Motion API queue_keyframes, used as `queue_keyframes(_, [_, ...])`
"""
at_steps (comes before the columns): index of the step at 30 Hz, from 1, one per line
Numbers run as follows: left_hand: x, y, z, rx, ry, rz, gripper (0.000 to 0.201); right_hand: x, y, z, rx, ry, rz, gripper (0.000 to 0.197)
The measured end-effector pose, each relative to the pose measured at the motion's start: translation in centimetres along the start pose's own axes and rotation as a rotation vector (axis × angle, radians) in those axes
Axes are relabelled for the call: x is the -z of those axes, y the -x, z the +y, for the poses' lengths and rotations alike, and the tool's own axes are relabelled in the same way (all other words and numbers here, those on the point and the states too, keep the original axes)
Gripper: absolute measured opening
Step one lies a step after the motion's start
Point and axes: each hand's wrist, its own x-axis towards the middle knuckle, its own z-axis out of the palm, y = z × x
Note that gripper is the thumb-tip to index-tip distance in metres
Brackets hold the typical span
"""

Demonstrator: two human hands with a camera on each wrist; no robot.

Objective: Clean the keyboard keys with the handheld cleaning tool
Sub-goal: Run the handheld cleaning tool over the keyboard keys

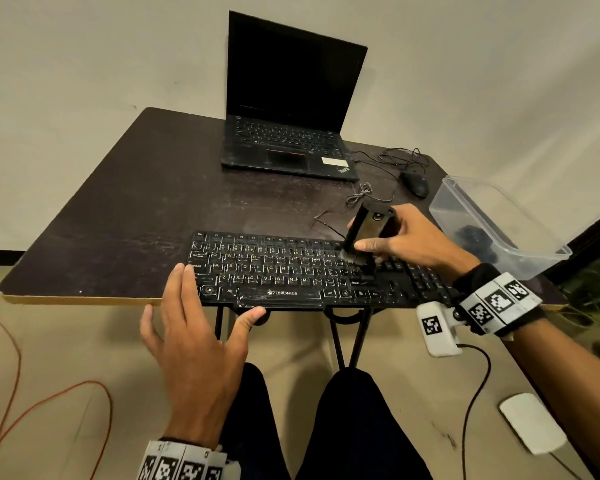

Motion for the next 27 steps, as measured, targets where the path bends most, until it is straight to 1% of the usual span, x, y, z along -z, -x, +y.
queue_keyframes(1, [-0.1, 0.0, -0.1, 0.000, 0.000, 0.000, 0.105, -0.1, -0.1, 0.0, 0.004, -0.003, 0.018, 0.029])
queue_keyframes(2, [-0.1, 0.0, -0.1, -0.001, 0.000, -0.001, 0.105, -0.4, -0.1, -0.1, 0.015, 0.001, 0.007, 0.030])
queue_keyframes(5, [-0.2, 0.1, 0.0, 0.000, 0.008, 0.007, 0.105, -1.0, 0.3, -0.8, 0.038, -0.002, -0.081, 0.031])
queue_keyframes(6, [-0.2, 0.1, 0.0, 0.002, 0.007, 0.011, 0.105, -1.0, 0.2, -1.0, 0.026, -0.003, -0.075, 0.031])
queue_keyframes(9, [-0.2, 0.0, -0.1, -0.001, 0.011, 0.014, 0.104, -0.7, -0.4, -1.1, -0.010, 0.009, 0.009, 0.030])
queue_keyframes(11, [-0.2, 0.0, -0.1, -0.003, 0.016, 0.015, 0.105, -1.0, -0.2, -1.6, 0.012, 0.028, -0.049, 0.025])
queue_keyframes(13, [-0.2, 0.0, -0.1, -0.007, 0.009, 0.017, 0.104, -1.3, -0.1, -1.7, 0.025, 0.053, -0.102, 0.027])
queue_keyframes(17, [-0.2, 0.0, -0.2, -0.011, -0.003, 0.017, 0.104, -0.8, -0.6, -1.8, -0.031, 0.067, 0.005, 0.026])
queue_keyframes(19, [-0.2, 0.1, -0.2, -0.014, -0.005, 0.020, 0.104, -0.9, -0.5, -1.9, -0.016, 0.078, -0.058, 0.026])
queue_keyframes(21, [-0.2, 0.0, -0.2, -0.015, -0.005, 0.027, 0.104, -1.2, -0.2, -2.2, 0.018, 0.050, -0.161, 0.030])
queue_keyframes(22, [-0.2, 0.0, -0.2, -0.015, -0.005, 0.026, 0.104, -1.2, -0.2, -2.2, 0.015, 0.039, -0.177, 0.033])
queue_keyframes(23, [-0.2, 0.1, -0.2, -0.015, -0.001, 0.024, 0.104, -1.1, -0.1, -2.3, 0.011, 0.024, -0.173, 0.032])
queue_keyframes(25, [-0.3, 0.1, -0.2, -0.014, 0.001, 0.031, 0.104, -1.2, 0.0, -2.3, 0.007, 0.007, -0.107, 0.025])
queue_keyframes(27, [-0.2, 0.1, -0.2, -0.020, 0.000, 0.037, 0.103, -1.5, 0.3, -2.3, 0.010, -0.013, -0.071, 0.024])
